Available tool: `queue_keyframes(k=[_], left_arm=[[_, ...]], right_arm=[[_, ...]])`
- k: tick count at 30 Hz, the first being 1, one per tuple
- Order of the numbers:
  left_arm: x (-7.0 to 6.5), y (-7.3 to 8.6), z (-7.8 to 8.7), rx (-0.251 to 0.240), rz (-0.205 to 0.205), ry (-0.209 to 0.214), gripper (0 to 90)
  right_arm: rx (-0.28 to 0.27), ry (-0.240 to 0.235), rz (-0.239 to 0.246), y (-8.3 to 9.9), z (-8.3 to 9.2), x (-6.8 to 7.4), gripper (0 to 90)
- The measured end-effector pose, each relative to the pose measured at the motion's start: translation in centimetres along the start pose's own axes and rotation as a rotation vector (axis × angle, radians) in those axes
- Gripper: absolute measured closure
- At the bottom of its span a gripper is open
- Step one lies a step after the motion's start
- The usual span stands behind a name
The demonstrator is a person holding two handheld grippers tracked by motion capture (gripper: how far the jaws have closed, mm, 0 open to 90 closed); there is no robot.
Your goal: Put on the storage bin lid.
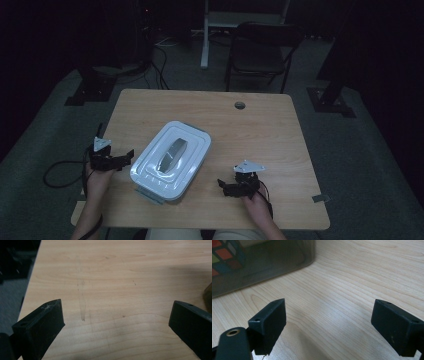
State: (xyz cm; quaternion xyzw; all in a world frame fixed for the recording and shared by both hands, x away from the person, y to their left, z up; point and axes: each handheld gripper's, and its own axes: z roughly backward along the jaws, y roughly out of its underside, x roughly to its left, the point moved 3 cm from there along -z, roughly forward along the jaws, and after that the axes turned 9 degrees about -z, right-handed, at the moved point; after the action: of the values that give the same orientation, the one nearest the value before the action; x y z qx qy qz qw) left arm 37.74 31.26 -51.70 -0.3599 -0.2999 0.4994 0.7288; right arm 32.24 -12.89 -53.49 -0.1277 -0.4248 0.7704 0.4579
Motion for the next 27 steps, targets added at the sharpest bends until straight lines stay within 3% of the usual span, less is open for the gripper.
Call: queue_keyframes(k=[10,12,18,27], left_arm=[[-1.9,0.1,-0.8,0.015,-0.040,0.065,0.6],[-2.4,0.1,-0.9,0.020,-0.035,0.073,0.6],[-4.3,-0.2,-1.3,0.021,-0.069,0.118,0.6],[-5.2,-0.1,-0.9,0.041,-0.078,0.135,1.5]], right_arm=[[-0.017,0.000,-0.005,-0.2,0.0,0.0,12.8],[-0.018,0.002,-0.007,-0.2,0.0,0.0,12.8],[-0.021,0.004,-0.014,-0.2,0.1,-0.1,12.7],[-0.031,0.010,-0.024,-0.2,0.2,-0.3,12.8]])
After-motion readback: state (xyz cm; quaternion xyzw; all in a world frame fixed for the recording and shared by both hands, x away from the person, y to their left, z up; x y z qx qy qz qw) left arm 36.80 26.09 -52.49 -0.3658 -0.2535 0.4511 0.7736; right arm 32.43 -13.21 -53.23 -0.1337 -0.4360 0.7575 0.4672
